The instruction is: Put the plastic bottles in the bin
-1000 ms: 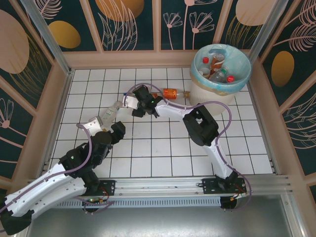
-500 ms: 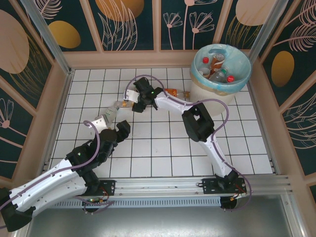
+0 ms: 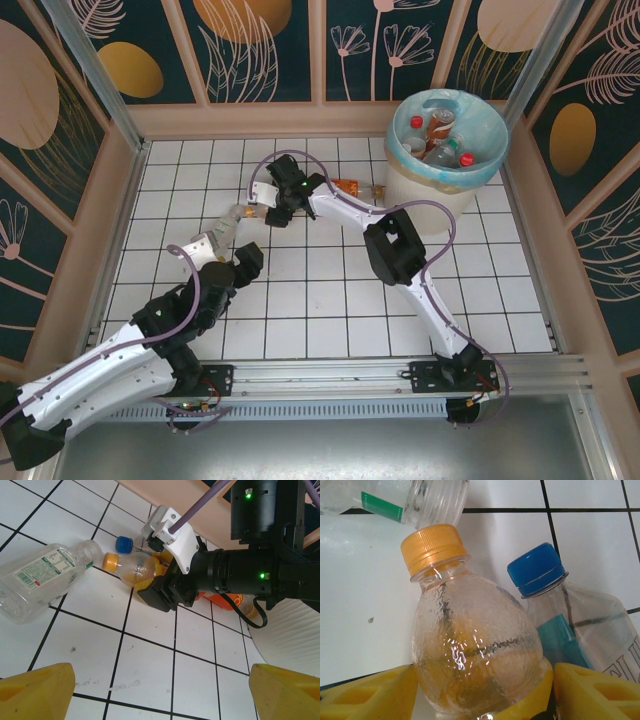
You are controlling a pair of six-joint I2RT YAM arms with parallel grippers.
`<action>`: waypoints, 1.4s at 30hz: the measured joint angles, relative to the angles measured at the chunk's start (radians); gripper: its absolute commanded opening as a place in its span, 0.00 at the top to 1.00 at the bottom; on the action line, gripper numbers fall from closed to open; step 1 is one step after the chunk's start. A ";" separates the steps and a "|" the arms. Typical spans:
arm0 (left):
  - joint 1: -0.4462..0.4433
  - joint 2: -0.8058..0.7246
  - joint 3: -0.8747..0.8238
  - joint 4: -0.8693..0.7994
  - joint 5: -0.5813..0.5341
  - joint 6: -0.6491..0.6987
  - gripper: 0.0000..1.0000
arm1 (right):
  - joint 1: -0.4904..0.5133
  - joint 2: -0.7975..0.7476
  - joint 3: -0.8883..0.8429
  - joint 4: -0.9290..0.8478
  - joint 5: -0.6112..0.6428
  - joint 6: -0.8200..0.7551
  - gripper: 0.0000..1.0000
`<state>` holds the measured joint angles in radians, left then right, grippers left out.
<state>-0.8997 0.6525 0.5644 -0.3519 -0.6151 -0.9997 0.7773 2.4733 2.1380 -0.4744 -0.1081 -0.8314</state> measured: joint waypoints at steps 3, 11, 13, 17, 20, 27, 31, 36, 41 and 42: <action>0.000 -0.005 0.000 0.000 -0.004 0.000 0.10 | 0.000 0.000 0.000 -0.029 -0.006 -0.001 0.25; 0.000 -0.003 0.000 0.000 -0.003 0.005 0.10 | -0.003 0.001 0.005 -0.216 -0.084 0.009 0.30; 0.000 -0.003 0.000 0.000 -0.003 0.004 0.10 | -0.003 0.005 0.018 -0.238 -0.084 0.016 0.37; 0.000 -0.008 0.000 -0.001 0.002 0.004 0.11 | -0.003 0.006 0.039 -0.259 -0.075 0.039 0.50; 0.000 -0.018 0.002 -0.011 0.004 0.004 0.11 | -0.004 0.005 0.043 -0.269 -0.074 0.068 0.55; 0.000 -0.005 0.108 -0.068 -0.001 0.040 0.11 | -0.038 -0.182 -0.138 -0.240 -0.192 0.180 0.58; 0.000 0.034 0.203 -0.072 -0.007 0.084 0.13 | -0.091 -0.494 -0.362 -0.127 -0.262 0.272 0.58; 0.000 0.182 0.357 -0.044 0.023 0.183 0.16 | -0.216 -0.904 -0.530 0.090 -0.314 0.427 0.59; 0.000 0.433 0.551 0.026 0.117 0.275 0.18 | -0.482 -1.202 -0.649 0.333 -0.325 0.645 0.60; 0.000 0.475 0.583 0.039 0.139 0.286 0.19 | -0.534 -1.226 -0.662 0.364 -0.320 0.678 0.60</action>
<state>-0.9001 1.1271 1.1477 -0.3130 -0.4763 -0.7139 0.2432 1.2469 1.4757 -0.1101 -0.4278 -0.1532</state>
